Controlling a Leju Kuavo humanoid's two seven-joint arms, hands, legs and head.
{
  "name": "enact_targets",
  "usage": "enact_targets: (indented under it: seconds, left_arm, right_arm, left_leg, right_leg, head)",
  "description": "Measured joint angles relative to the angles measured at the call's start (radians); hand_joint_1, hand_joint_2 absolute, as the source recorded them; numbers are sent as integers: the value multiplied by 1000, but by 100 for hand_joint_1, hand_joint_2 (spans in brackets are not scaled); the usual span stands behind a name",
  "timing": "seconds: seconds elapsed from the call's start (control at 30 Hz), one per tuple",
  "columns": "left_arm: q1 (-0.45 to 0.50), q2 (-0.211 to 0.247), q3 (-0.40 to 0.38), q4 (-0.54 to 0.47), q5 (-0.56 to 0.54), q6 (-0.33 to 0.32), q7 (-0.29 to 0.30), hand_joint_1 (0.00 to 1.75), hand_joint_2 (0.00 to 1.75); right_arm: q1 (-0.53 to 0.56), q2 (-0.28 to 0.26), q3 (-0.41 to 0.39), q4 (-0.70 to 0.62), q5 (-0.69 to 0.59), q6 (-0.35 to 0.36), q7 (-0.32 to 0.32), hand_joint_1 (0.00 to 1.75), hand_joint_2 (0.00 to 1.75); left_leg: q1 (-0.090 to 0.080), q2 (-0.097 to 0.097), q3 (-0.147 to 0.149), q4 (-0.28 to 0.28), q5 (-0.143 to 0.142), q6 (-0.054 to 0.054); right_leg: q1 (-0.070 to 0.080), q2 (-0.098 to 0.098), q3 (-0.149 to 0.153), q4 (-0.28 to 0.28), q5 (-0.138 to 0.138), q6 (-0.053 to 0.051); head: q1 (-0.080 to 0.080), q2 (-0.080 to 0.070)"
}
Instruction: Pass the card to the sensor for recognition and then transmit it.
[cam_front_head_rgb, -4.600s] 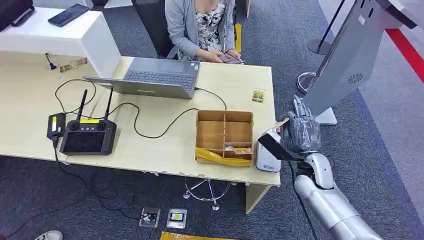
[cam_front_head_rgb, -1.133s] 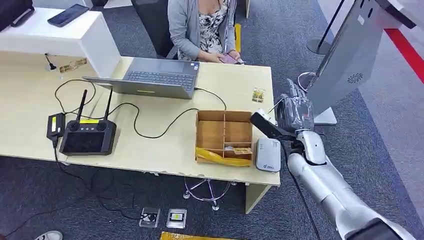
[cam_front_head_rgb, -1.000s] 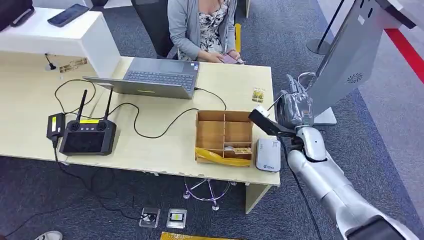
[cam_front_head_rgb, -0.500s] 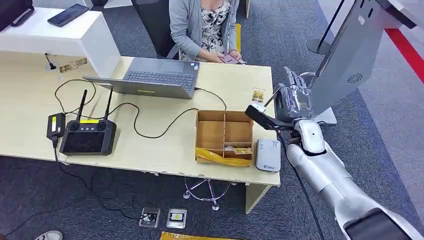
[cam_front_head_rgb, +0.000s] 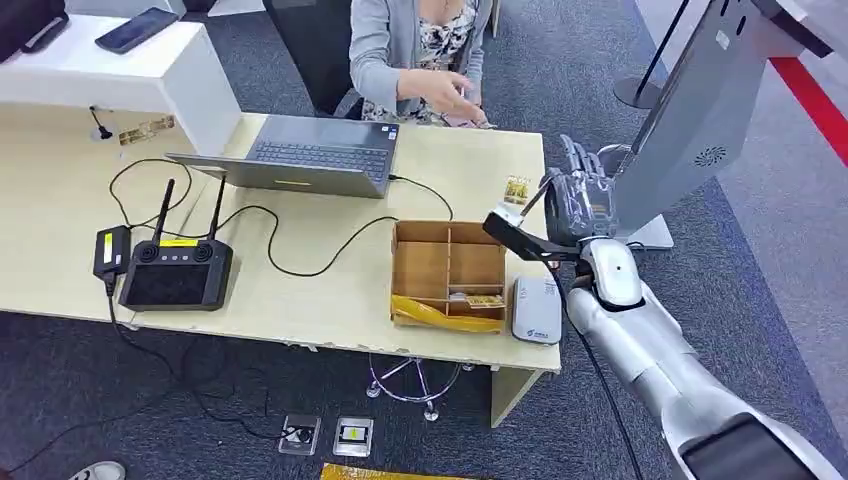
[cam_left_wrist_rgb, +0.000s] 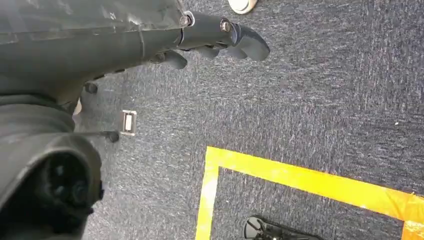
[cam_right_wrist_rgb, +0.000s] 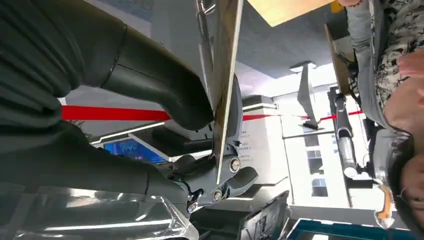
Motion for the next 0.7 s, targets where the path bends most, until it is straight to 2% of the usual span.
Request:
enact_targets:
  seconds: [0.53, 0.57, 0.6, 0.7]
  left_arm:
    - [0, 2, -5, 0, -7, -1, 0, 0, 0]
    - [0, 2, -5, 0, -7, -1, 0, 0, 0]
    - [0, 2, -5, 0, -8, -1, 0, 0, 0]
    - [1, 2, -5, 0, -10, 0, 0, 0, 0]
  right_arm:
    - [-2, 17, 0, 5, 18, -4, 0, 175, 175]
    - [-2, 18, 0, 6, 22, -4, 0, 35, 175]
    - [-2, 20, 0, 7, 22, -5, -2, 0, 0]
    - [-2, 24, 0, 11, 16, -5, -32, 0, 0]
  left_leg:
    - [0, 0, 0, 0, 0, 0]
    - [0, 0, 0, 0, 0, 0]
    - [0, 0, 0, 0, 0, 0]
    - [0, 0, 0, 0, 0, 0]
  right_leg:
    - [0, 0, 0, 0, 0, 0]
    - [0, 0, 0, 0, 0, 0]
    - [0, 0, 0, 0, 0, 0]
    - [0, 0, 0, 0, 0, 0]
  head:
    - [0, 0]
    - [0, 0]
    - [0, 0]
    - [0, 0]
